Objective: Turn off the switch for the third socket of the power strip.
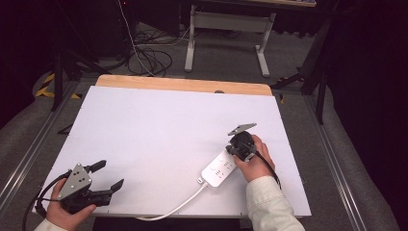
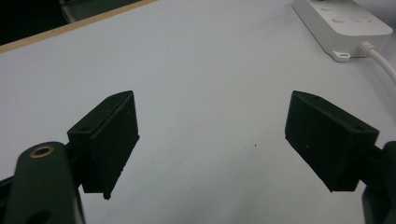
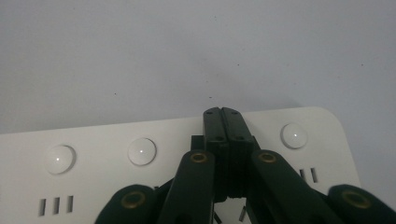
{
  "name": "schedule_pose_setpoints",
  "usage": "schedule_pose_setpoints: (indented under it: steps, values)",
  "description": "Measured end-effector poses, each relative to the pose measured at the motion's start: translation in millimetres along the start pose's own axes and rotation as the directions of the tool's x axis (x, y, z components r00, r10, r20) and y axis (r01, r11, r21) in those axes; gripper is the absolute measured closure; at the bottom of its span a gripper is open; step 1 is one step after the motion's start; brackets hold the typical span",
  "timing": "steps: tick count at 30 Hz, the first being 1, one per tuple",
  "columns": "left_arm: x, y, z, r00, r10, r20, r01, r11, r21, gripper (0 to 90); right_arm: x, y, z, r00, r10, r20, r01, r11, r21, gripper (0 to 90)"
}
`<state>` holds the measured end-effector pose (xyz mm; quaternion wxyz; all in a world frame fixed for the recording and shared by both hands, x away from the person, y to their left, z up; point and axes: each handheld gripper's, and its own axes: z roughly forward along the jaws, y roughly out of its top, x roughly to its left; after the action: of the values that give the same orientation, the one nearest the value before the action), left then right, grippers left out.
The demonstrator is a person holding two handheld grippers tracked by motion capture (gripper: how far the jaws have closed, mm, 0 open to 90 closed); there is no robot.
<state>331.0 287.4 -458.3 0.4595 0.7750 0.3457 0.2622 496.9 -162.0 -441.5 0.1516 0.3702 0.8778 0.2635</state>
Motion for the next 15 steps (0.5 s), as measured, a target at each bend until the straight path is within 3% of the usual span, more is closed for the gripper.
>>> schedule_pose_setpoints:
  steps: [15]
  values:
    - [-0.6, 0.0, 0.0, 1.0, 0.001, 0.001, -0.001, 1.0, 0.002, 17.8, -0.5, -0.9, 0.6, 0.9999, 0.016, -0.003, -0.016, 1.0, 0.004, 90.0]
